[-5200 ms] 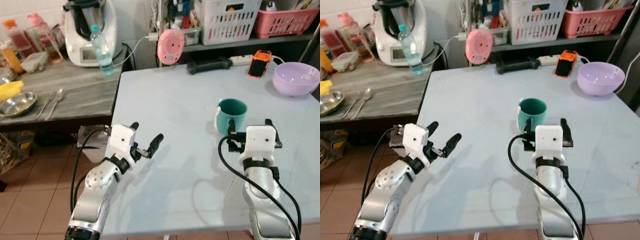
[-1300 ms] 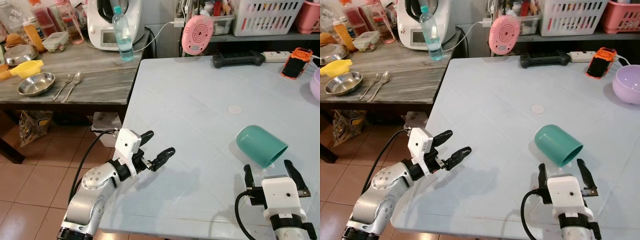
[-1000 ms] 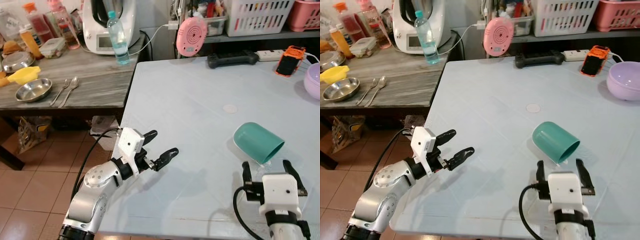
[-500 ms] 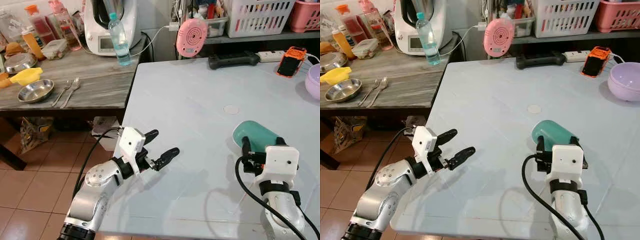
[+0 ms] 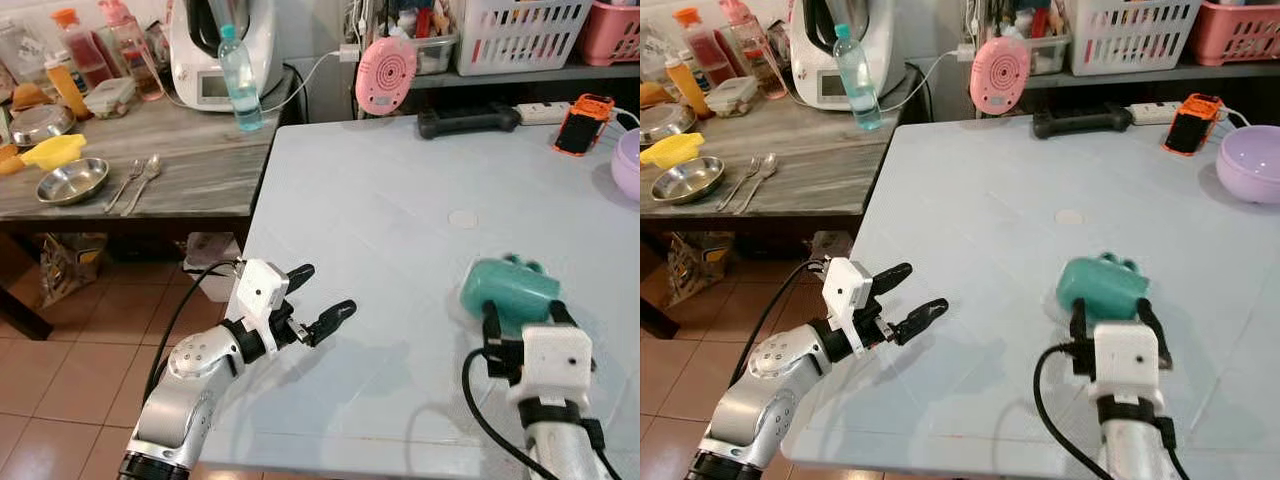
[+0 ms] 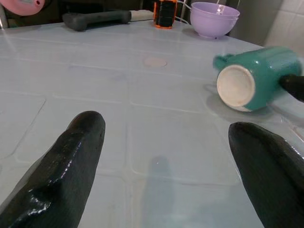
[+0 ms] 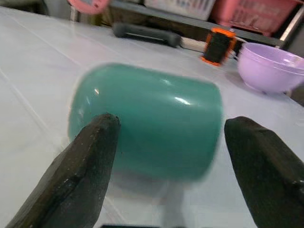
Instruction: Setting the table
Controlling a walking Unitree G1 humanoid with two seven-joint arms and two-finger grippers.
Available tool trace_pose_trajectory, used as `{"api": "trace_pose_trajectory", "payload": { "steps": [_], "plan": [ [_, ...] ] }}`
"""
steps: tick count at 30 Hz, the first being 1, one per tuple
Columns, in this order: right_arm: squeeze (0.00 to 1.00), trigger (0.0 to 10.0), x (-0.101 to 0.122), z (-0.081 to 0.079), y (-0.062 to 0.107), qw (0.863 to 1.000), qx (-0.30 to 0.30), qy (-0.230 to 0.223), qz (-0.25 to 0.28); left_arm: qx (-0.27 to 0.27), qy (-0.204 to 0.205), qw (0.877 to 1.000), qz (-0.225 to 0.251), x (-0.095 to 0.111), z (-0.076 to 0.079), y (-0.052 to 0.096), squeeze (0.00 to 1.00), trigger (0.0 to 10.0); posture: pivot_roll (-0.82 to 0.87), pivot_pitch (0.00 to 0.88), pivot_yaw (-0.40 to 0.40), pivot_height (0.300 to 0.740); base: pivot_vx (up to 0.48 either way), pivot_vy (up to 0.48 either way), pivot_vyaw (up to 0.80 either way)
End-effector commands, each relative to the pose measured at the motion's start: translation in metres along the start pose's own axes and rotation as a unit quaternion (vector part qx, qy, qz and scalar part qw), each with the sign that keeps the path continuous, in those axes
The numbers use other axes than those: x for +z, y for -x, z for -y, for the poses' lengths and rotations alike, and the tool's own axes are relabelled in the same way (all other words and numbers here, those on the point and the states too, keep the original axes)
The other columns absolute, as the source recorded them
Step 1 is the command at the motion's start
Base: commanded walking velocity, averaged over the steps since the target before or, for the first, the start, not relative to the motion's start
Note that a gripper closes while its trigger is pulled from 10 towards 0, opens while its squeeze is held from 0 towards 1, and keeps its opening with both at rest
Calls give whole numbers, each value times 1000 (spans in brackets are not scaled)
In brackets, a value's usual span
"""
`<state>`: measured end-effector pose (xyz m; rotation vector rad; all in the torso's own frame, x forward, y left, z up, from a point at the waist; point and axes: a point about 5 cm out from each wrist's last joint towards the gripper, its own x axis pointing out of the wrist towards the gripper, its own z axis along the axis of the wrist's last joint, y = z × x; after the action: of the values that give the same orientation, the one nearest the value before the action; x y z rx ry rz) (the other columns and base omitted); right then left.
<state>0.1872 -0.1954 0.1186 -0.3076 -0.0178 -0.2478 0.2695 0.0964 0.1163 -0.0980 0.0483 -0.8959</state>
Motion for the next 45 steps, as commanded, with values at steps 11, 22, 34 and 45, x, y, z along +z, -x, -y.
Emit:
{"api": "trace_pose_trajectory", "payload": {
  "steps": [11, 22, 34, 45],
  "plan": [
    [1000, 10000, 6, 19, -9, 999, -35, 30, 23, -2, -8, 1000, -5, 0, -4, -3, 0, 10000, -148, 33, 133, 740, 0, 0, 0],
    [0, 10000, -1, 18, -22, 998, 51, -49, -1, 1, -7, 1000, -9, -2, -4, -1, 0, 10000, -145, 36, 133, 740, 0, 0, 0],
    [0, 10000, -2, 34, -39, 992, 101, -79, -11, 4, -7, 1000, -12, -3, -5, 1, 0, 10000, -134, 39, 128, 740, 0, 0, 0],
    [0, 10000, -9, 35, -46, 983, 144, -113, -31, 10, -8, 1000, -15, -3, -4, 3, 0, 10000, -126, 40, 132, 740, 0, 0, 0]
  ]
}}
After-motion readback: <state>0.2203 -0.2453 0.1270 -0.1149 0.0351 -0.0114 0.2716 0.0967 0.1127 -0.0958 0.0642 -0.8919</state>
